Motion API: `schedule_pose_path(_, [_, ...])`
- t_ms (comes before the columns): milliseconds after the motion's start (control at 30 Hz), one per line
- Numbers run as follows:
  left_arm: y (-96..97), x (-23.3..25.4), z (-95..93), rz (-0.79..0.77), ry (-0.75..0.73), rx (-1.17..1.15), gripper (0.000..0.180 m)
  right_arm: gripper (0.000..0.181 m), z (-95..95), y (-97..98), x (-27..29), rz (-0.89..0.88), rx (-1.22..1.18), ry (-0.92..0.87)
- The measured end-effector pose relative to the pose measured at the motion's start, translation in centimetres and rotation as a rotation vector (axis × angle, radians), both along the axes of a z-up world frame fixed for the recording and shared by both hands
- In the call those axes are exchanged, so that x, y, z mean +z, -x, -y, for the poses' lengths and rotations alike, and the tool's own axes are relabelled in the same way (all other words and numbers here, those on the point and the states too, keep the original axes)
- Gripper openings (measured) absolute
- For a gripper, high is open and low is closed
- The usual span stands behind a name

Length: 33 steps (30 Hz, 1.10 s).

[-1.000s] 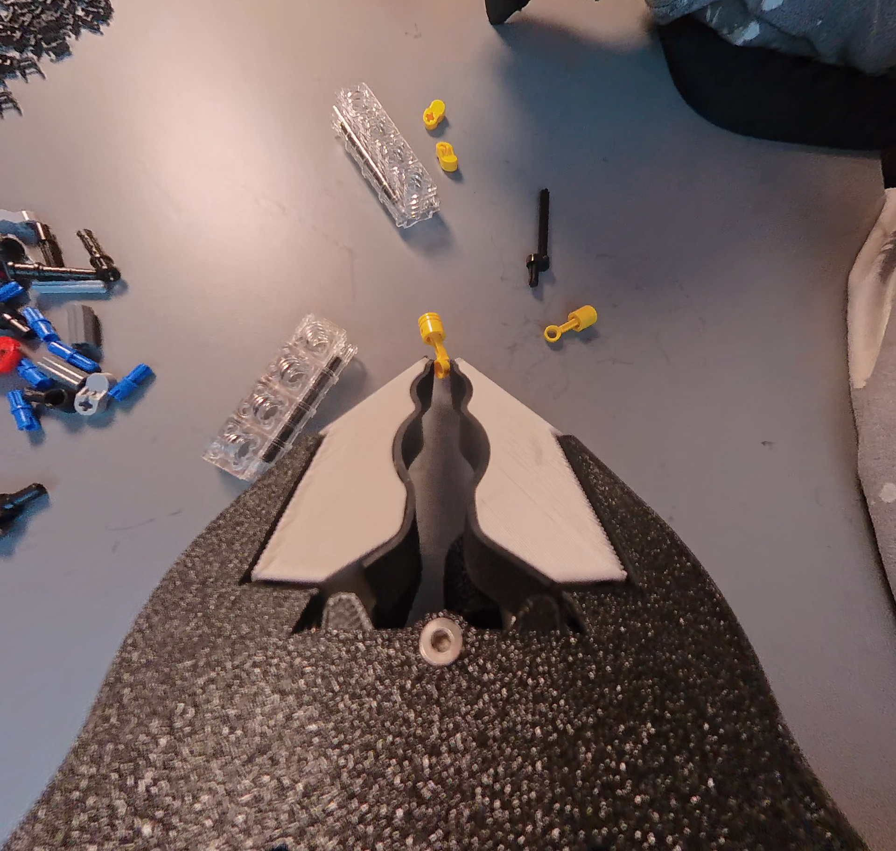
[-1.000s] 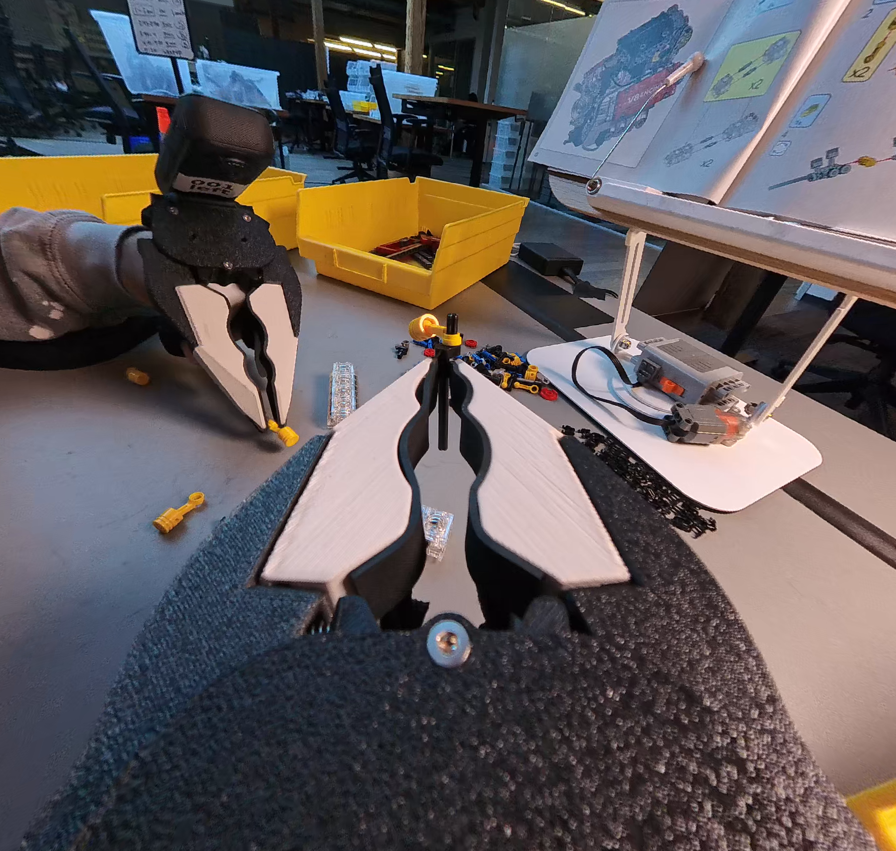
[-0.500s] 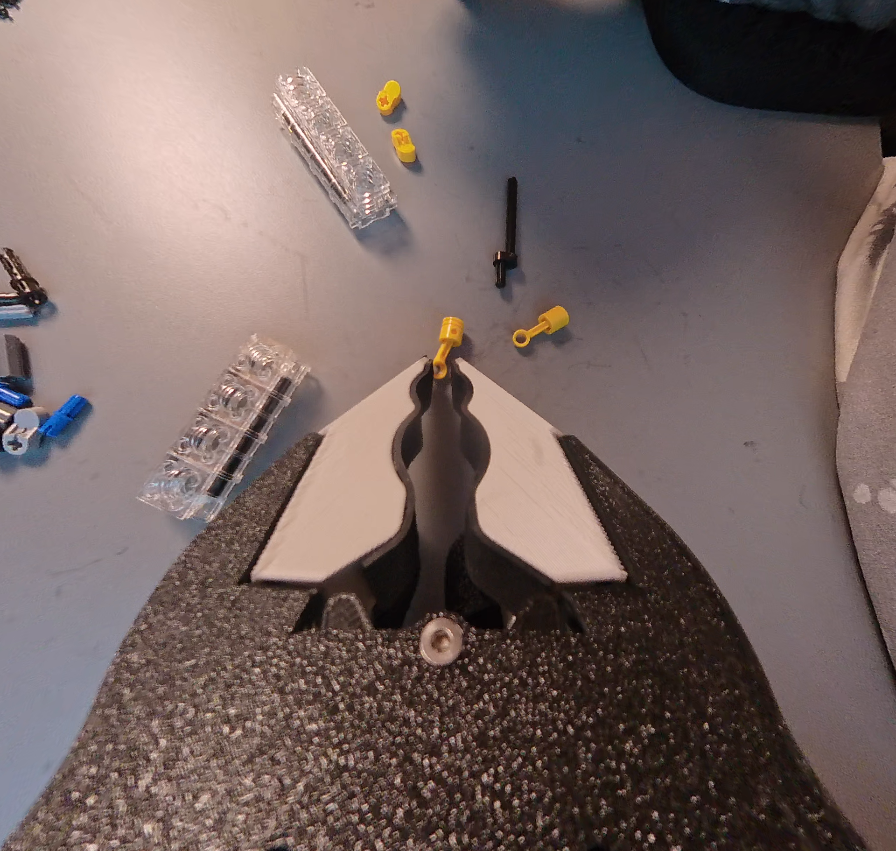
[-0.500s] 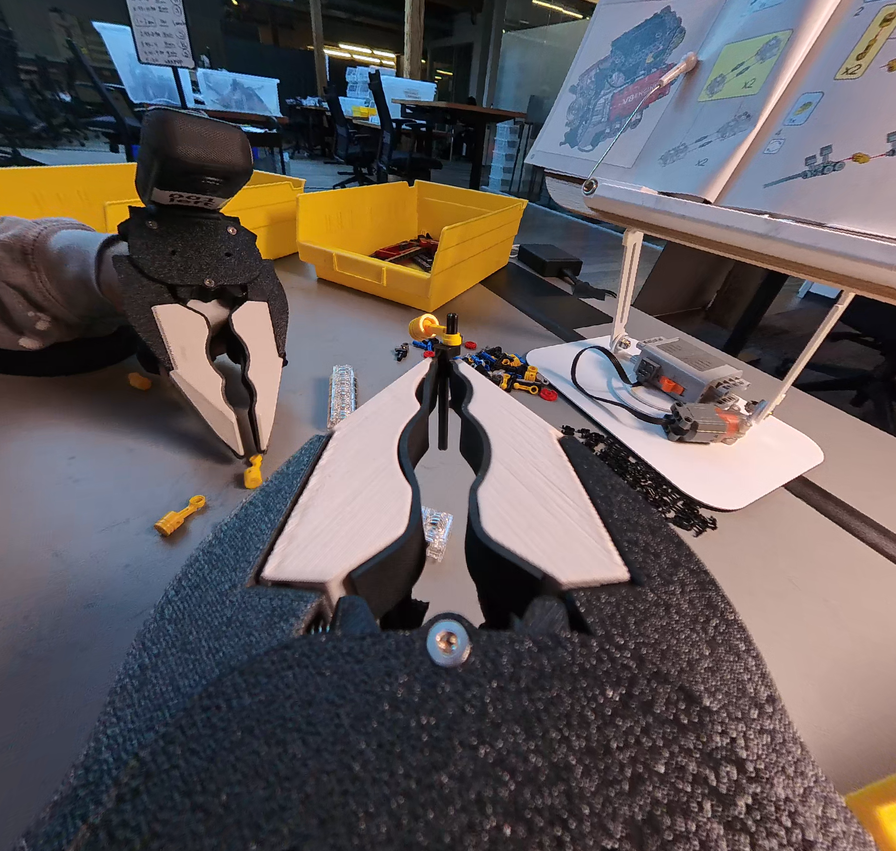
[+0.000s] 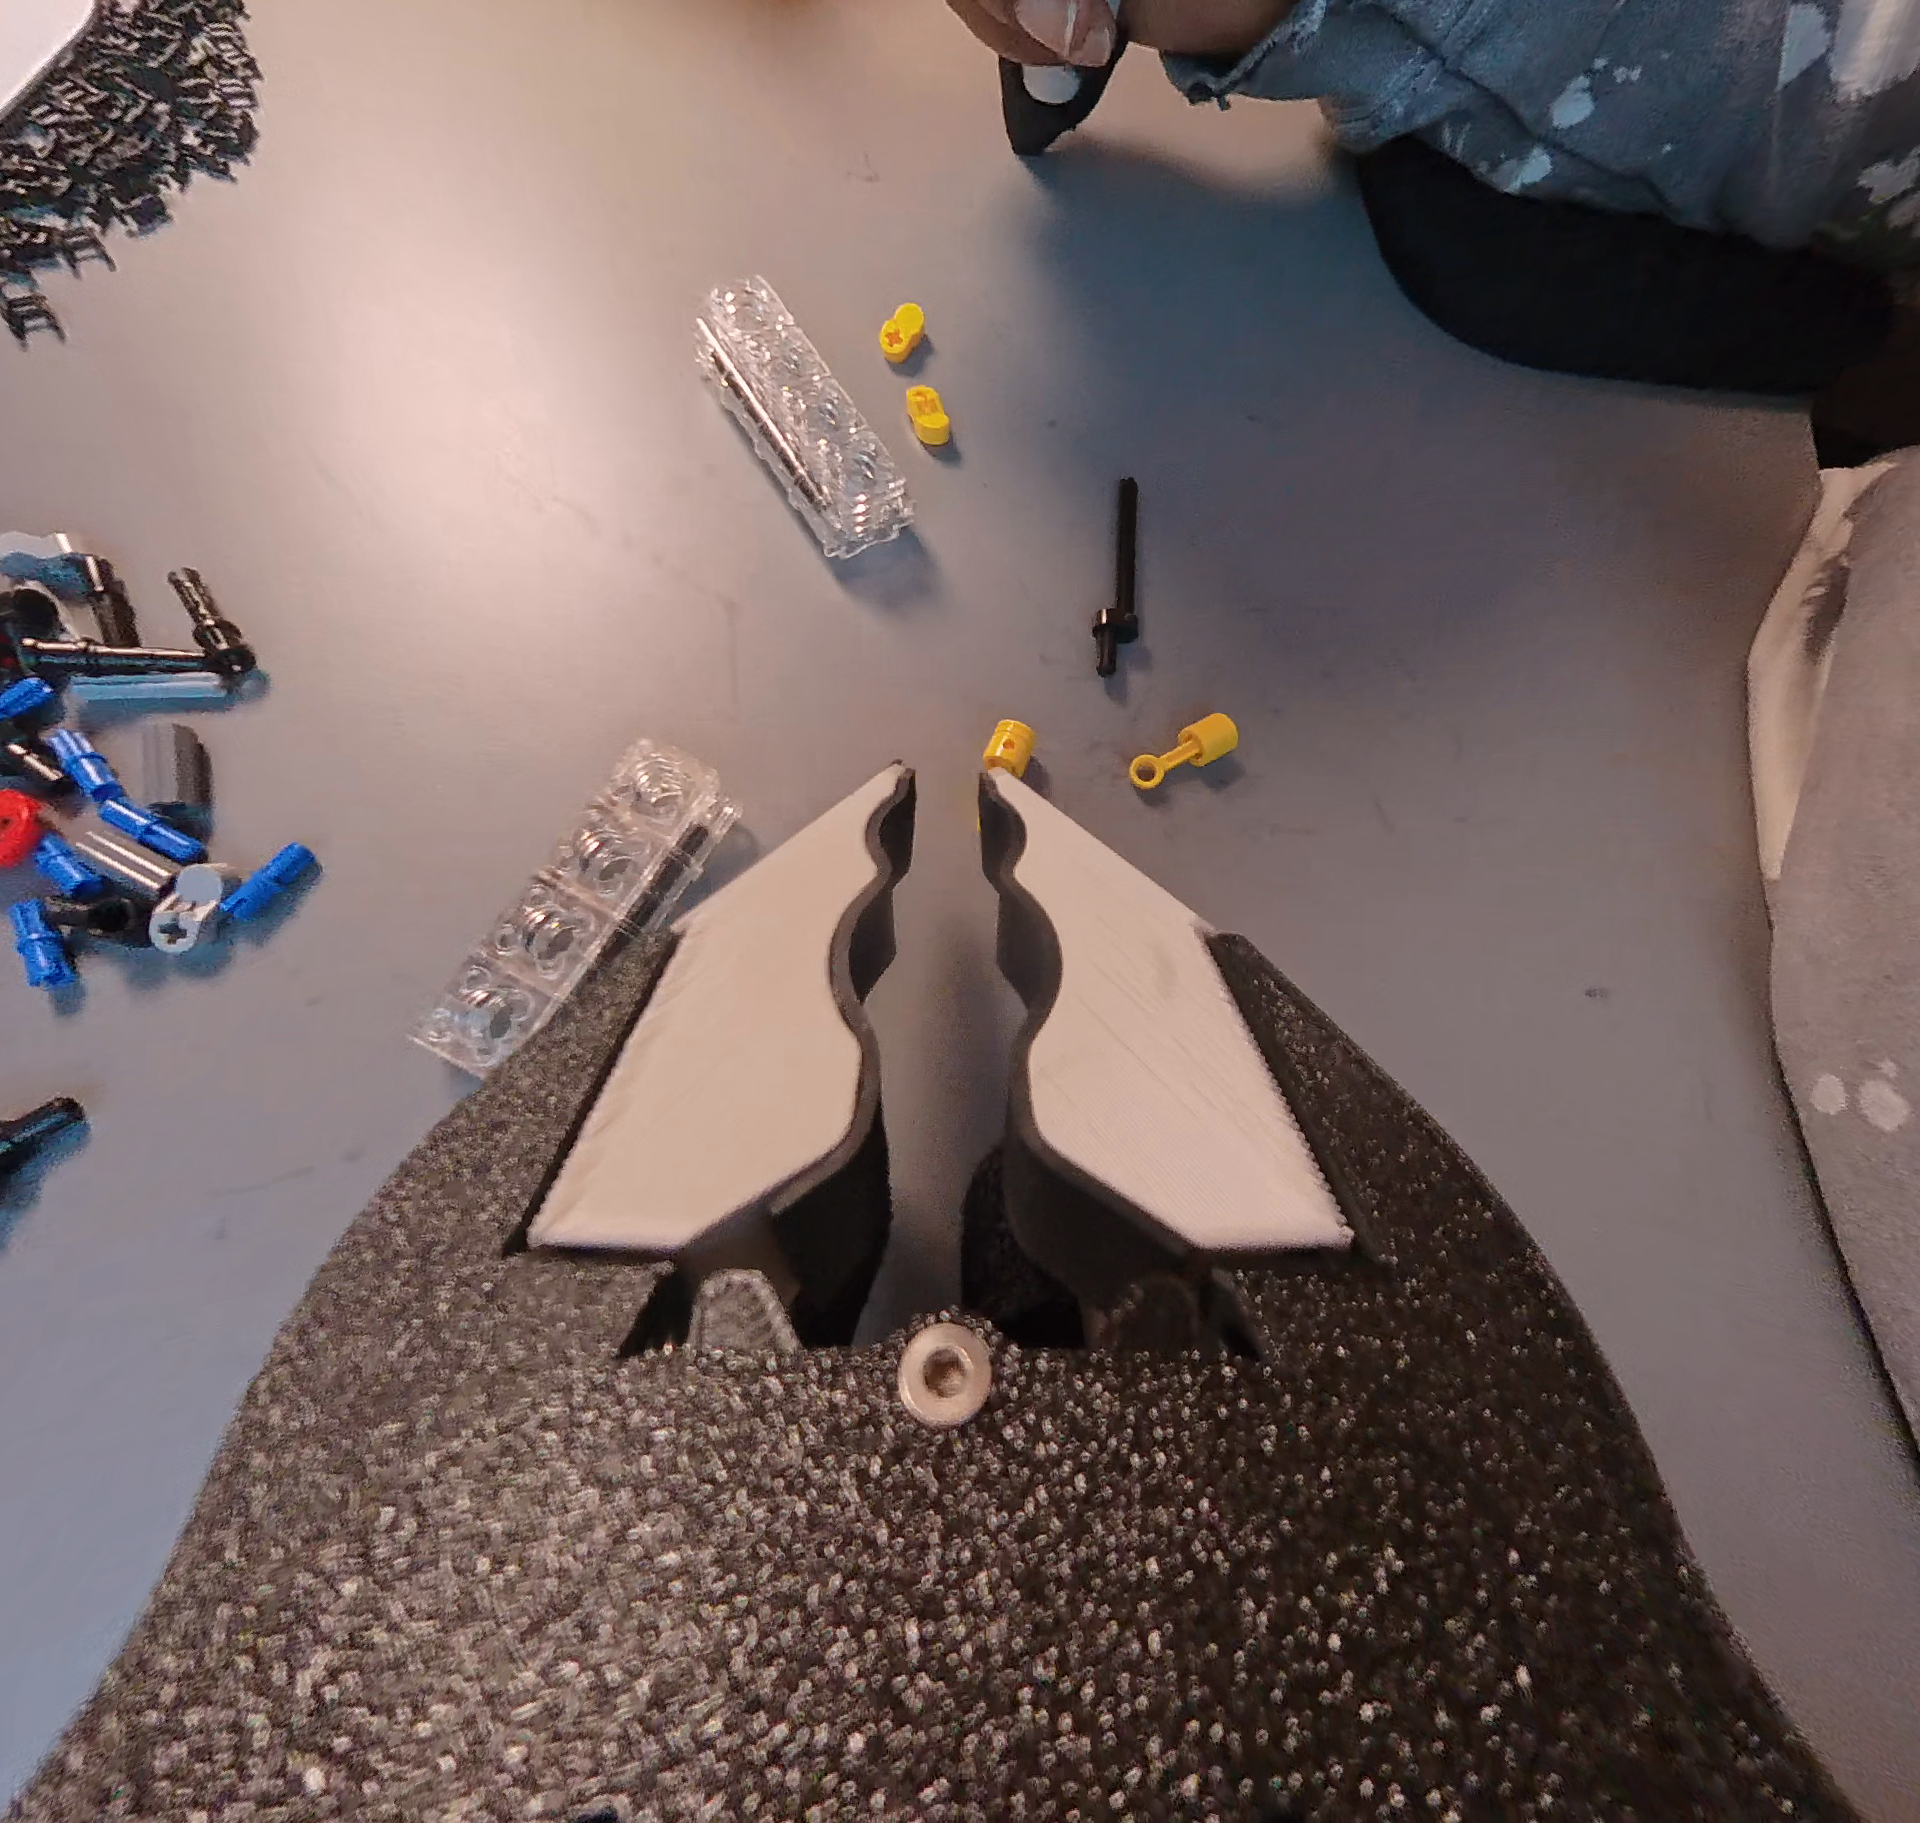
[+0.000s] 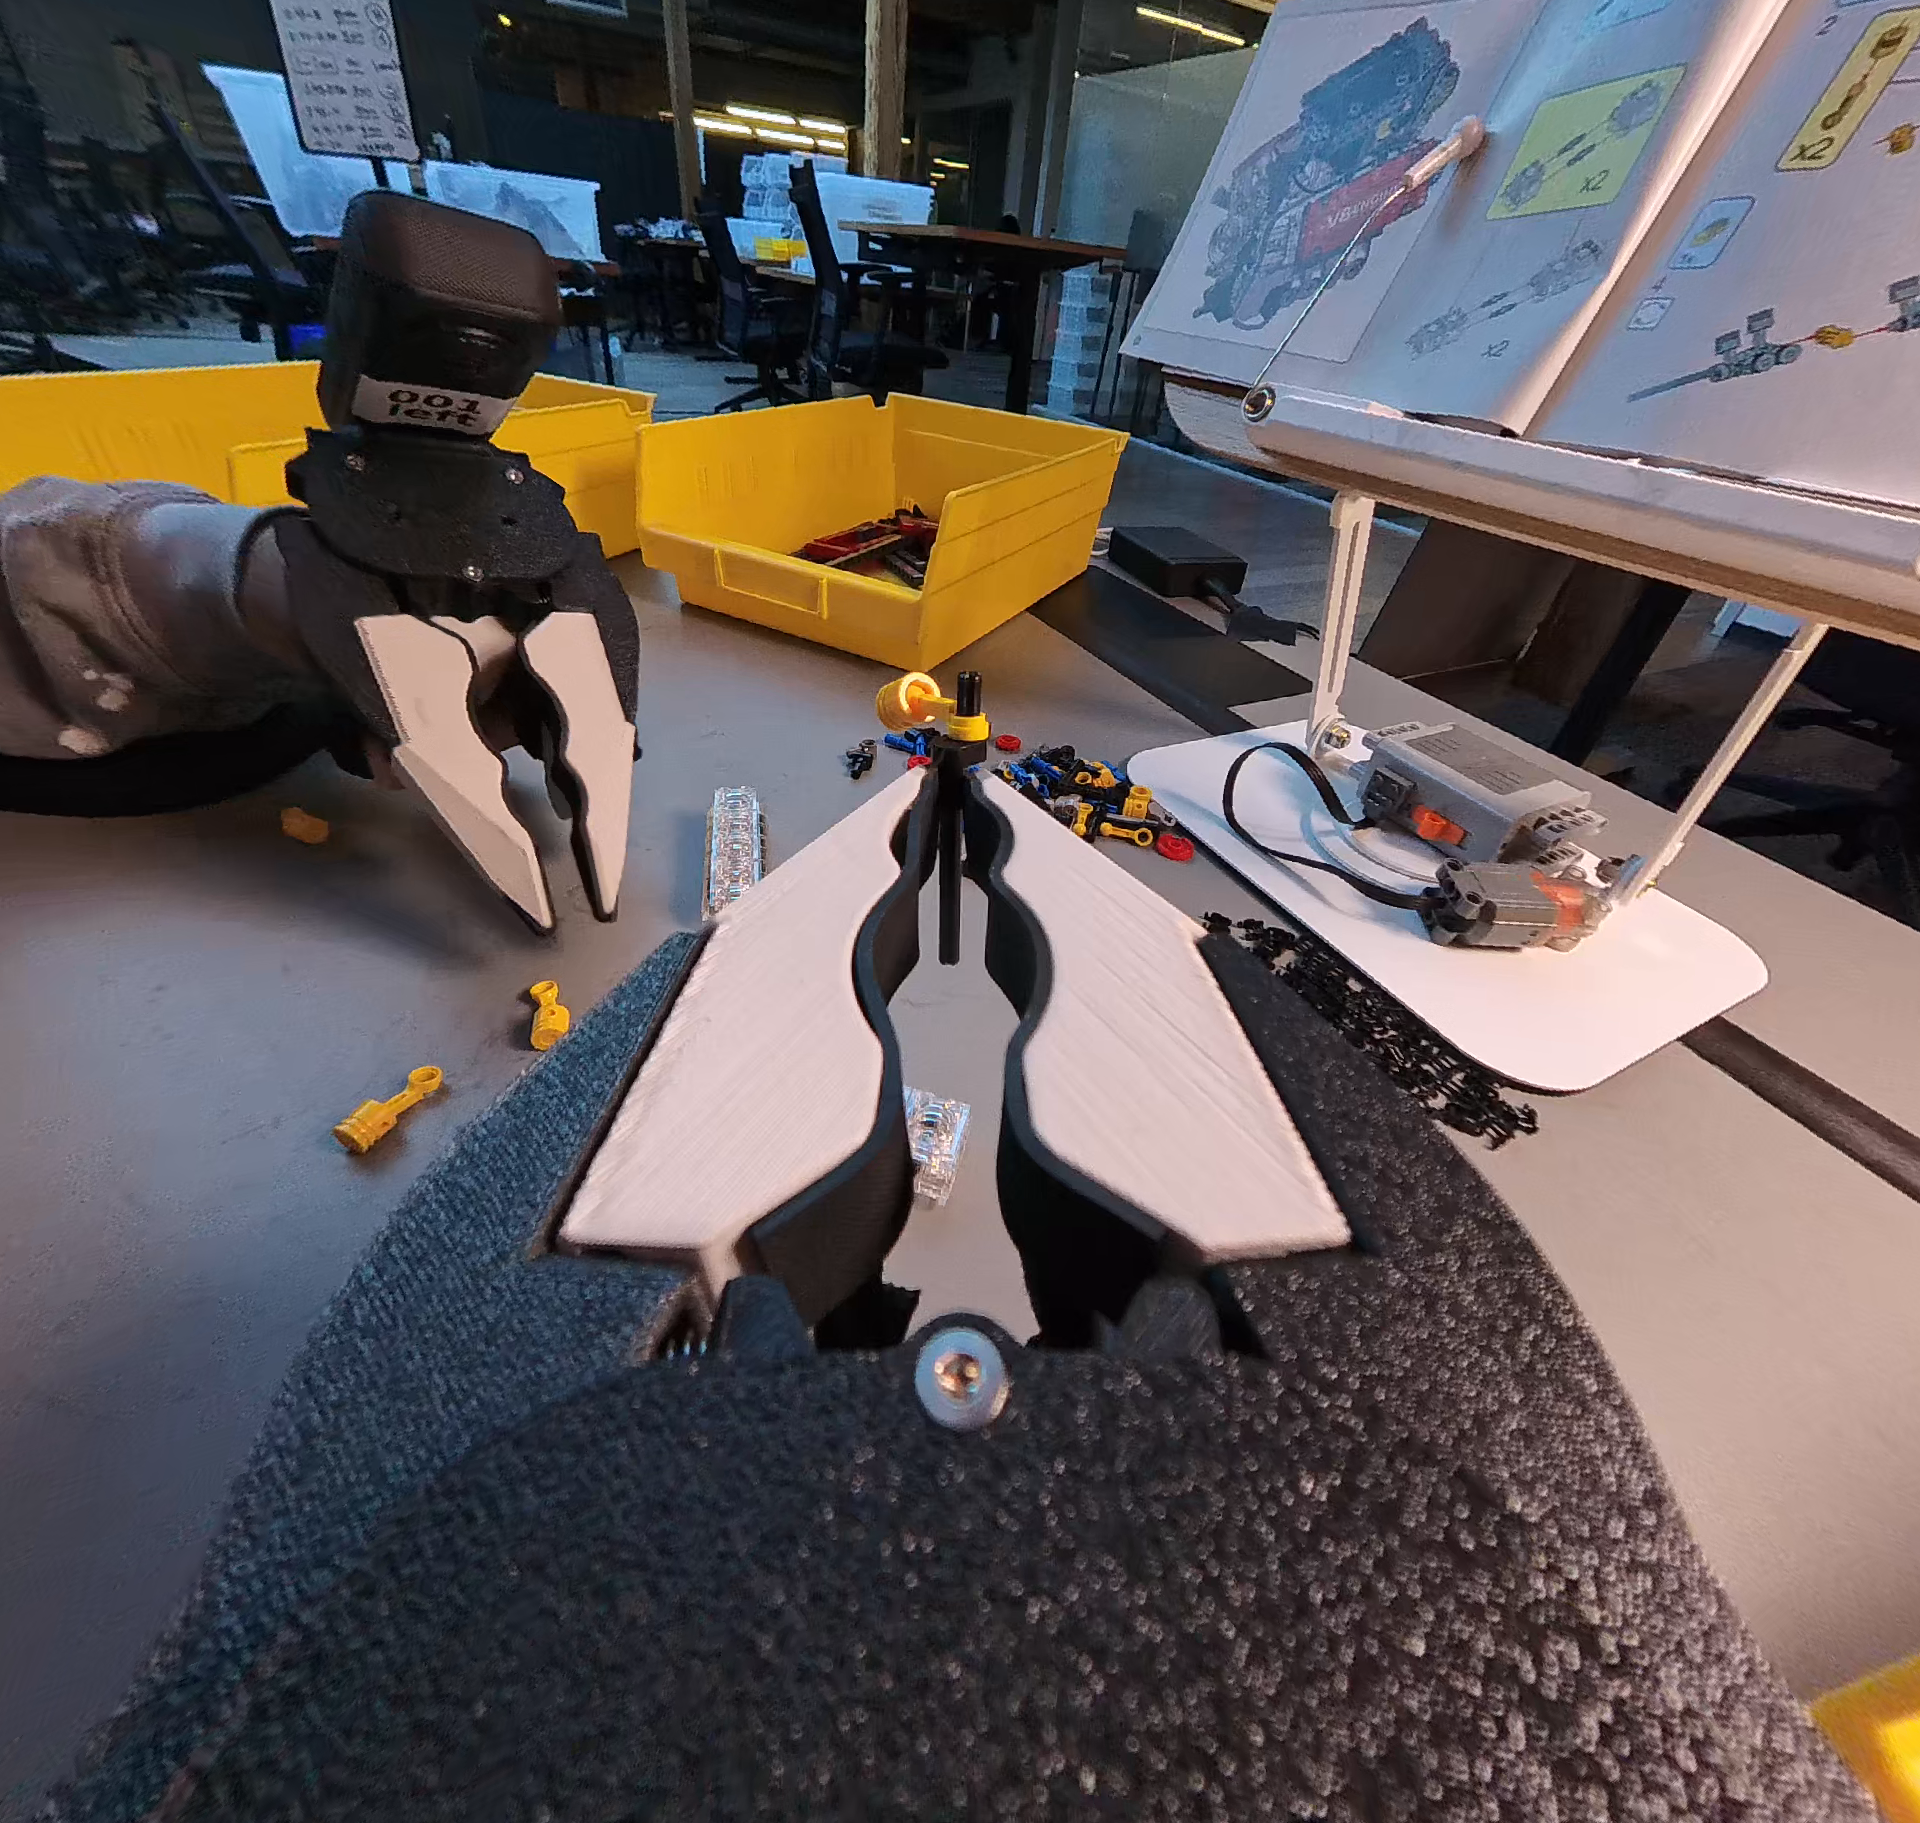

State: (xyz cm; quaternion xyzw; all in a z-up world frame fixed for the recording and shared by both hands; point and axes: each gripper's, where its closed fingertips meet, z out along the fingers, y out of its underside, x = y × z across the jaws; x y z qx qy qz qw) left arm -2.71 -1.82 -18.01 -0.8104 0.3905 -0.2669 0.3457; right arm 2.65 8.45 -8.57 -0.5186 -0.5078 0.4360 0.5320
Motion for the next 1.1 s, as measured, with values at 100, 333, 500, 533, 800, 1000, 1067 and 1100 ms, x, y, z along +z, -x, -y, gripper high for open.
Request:
schedule_pose_path(100, [0.2, 0.0, -0.7, -0.018, -0.041, 0.013, 0.01, 0.004, 0.0, 0.0, 0.0, -0.001, 0.0, 0.002])
schedule_pose_path(333, [-0.6, 1.1, -0.8, -0.077, -0.138, -0.16, 0.01, 0.004, -0.2, -0.1, 0.1, -0.005, -0.006, 0.005])
schedule_pose_path(500, [-1.4, 0.3, 0.6, -0.2, -0.064, -0.407, 0.011, 0.003, -0.5, -0.3, 0.3, -0.026, -0.016, 0.021])
schedule_pose_path(533, [-1.4, -0.1, 0.5, -0.235, -0.054, -0.43, 0.012, 0.004, -0.5, -0.4, 0.4, -0.028, -0.017, 0.022])
schedule_pose_path(800, [-1.9, -2.4, 0.4, -0.346, -0.019, -0.483, 0.014, 0.004, -0.5, -0.3, 0.3, -0.026, -0.013, 0.024])
schedule_pose_path(1000, [-1.1, -2.2, -1.0, -0.235, 0.15, -0.202, 0.007, 0.004, -0.3, -0.3, 0.3, -0.023, -0.01, 0.014])
schedule_pose_path(1067, [-0.8, -2.1, -1.0, -0.145, 0.216, -0.075, 0.007, 0.004, -0.2, -0.3, 0.3, -0.02, -0.009, 0.009])
schedule_pose_path(1100, [-0.6, -2.1, -0.7, -0.115, 0.229, -0.032, 0.007, 0.004, -0.2, -0.3, 0.3, -0.019, -0.009, 0.008])
